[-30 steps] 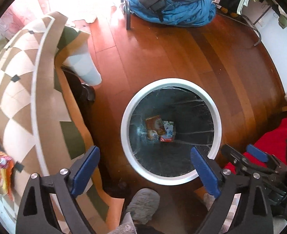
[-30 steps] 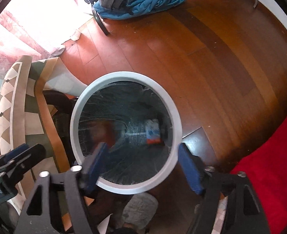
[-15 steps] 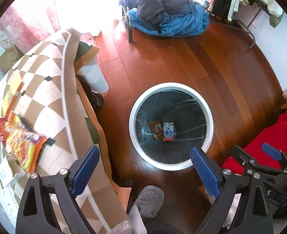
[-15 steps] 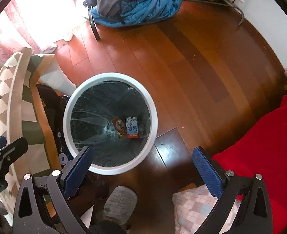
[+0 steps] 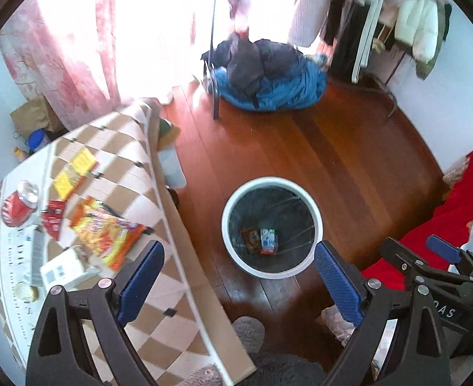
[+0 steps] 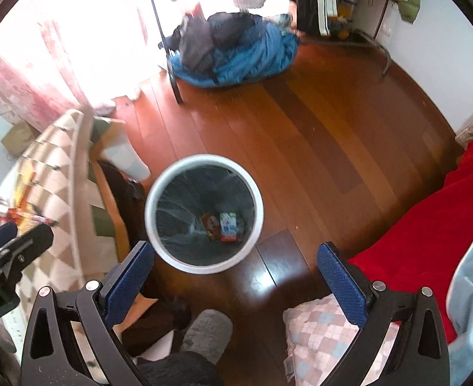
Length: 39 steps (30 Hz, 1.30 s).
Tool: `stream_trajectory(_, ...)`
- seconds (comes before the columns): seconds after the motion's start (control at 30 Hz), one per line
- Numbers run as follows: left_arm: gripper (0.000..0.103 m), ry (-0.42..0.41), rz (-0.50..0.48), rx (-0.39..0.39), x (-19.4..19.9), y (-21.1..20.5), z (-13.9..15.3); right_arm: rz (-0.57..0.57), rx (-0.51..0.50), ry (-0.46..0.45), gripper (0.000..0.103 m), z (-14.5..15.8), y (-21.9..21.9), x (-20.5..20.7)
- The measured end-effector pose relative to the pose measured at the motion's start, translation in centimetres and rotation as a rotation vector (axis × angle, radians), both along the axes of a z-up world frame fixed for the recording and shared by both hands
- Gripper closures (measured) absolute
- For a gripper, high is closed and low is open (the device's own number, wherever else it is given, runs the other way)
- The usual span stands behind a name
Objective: Collect trash
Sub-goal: 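Move both tools back from the bin toward the table, then grasp the torn white barcode box with the left tool while the right tool grasps the chip bag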
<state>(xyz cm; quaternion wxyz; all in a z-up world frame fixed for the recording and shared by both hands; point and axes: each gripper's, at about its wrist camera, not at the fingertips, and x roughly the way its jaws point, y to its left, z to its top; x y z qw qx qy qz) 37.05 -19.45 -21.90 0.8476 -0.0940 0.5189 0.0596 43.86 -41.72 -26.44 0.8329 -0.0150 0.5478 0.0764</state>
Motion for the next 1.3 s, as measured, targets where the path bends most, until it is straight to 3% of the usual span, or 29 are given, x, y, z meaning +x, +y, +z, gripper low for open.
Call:
stream_trajectory(0.17, 0.008, -0.062, 0.056, 0.03, -3.7, 4.2, 3.5, 0.023, 0.085, -0.051, 0.0, 4.7, 1.9, -2.2)
stream_trajectory(0.33, 0.008, -0.039, 0.131, 0.116, -7.4, 11.7, 2.3, 0.156, 0.139, -0.037, 0.0, 6.4, 8.2, -4.8)
stream_trajectory(0.43, 0.008, 0.028, 0.116, 0.208, -8.3, 15.4, -1.3, 0.265, 0.114, -0.001, 0.0, 5.0, 13.7, -5.7)
stream_trajectory(0.53, 0.009, 0.178, 0.003, 0.272, -8.1, 18.8, -6.9, 0.334, 0.09, 0.05, 0.0, 2.1, 18.6, -6.0)
stream_trajectory(0.67, 0.009, 0.278, -0.137, 0.261, -6.8, 20.3, -11.6, 0.388, 0.074, 0.136, 0.0, -2.2, 23.5, -5.1)
stream_trajectory(0.8, 0.009, 0.303, -0.262, 0.231, -5.2, 19.5, -13.7, 0.42, 0.04, 0.193, 0.0, -5.7, 26.9, -3.8)
stream_trajectory(0.87, 0.032, 0.319, -0.291, 0.235, -4.7, 19.2, -14.3, 0.433, 0.022, 0.2, 0.0, -6.6, 28.0, -3.2)
stream_trajectory(0.93, 0.04, 0.325, -0.294, 0.235, -4.5, 19.2, -14.4, 0.441, 0.011, 0.204, 0.0, -7.1, 28.7, -2.7)
stream_trajectory(1.03, 0.049, 0.318, -0.216, 0.176, -4.6, 20.6, -14.0, 0.458, 0.003, 0.202, 0.0, -7.2, 29.2, -2.0)
stream_trajectory(1.1, 0.05, 0.32, -0.089, 0.126, -5.1, 22.4, -13.7, 0.478, -0.004, 0.195, 0.0, -7.1, 29.6, -1.8)
stream_trajectory(1.17, 0.05, 0.333, 0.119, 0.049, -6.0, 25.3, -13.6, 0.491, -0.01, 0.192, 0.0, -7.0, 30.3, -1.4)
stream_trajectory(1.27, 0.05, 0.29, 0.349, -0.055, -7.8, 28.6, -13.5, 0.522, -0.017, 0.182, 0.0, -7.0, 31.6, -1.1)
stream_trajectory(1.3, 0.05, 0.286, 0.384, -0.07, -8.0, 29.2, -13.6, 0.539, -0.025, 0.174, 0.0, -7.1, 32.3, -1.1)
